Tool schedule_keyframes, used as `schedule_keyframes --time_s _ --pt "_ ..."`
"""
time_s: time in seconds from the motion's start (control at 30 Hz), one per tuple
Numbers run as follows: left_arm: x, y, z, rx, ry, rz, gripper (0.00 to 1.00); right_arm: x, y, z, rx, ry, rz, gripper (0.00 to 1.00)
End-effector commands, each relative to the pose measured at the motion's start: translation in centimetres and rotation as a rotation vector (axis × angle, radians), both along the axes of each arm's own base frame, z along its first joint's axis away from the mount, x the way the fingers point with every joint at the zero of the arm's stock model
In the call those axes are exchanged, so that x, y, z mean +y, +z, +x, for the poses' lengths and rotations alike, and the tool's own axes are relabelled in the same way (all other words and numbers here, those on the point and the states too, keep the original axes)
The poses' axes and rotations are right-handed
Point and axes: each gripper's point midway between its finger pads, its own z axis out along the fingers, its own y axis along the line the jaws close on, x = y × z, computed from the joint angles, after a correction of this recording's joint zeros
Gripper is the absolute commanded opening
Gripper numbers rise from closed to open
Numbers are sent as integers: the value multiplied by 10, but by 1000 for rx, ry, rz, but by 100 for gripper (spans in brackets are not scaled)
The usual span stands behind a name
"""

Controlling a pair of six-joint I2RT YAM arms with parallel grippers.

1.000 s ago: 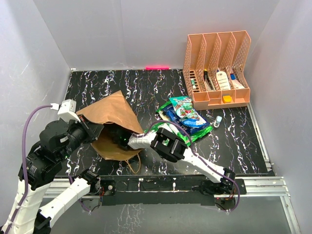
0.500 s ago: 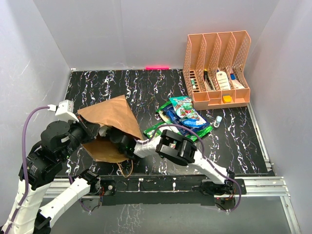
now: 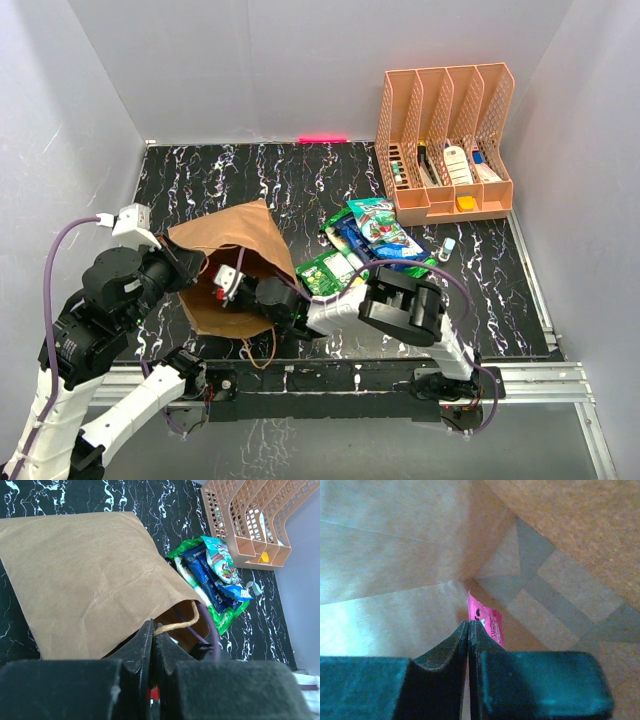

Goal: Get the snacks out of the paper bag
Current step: Take out the snack from the paper bag, then adjust the paper bag at the center of the board.

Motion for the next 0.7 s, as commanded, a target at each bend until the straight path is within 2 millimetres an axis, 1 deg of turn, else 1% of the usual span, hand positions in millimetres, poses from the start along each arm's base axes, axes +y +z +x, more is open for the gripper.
schedule_keyframes --time_s 0.0,0.1,0.17,0.4,0.57,0.6,0.63,0.67 --pt "2 4 4 -17 12 11 0 -1 68 -39 -7 185 193 7" --pt "1 3 5 -16 12 10 0 -10 64 -52 16 234 195 7" --pt "1 2 6 -14 14 11 0 -15 66 -59 31 259 206 7" --pt "5 -2 8 7 46 23 0 -25 86 -81 38 292 222 7" --pt "12 -5 10 35 97 33 0 -38 110 -87 36 278 245 7" --pt "12 -6 10 41 103 36 0 -41 109 -87 45 272 239 7" --pt "13 -7 11 46 109 42 0 -47 125 -87 39 267 264 7" --pt "14 -7 11 47 116 44 0 -51 131 -88 39 263 268 7"
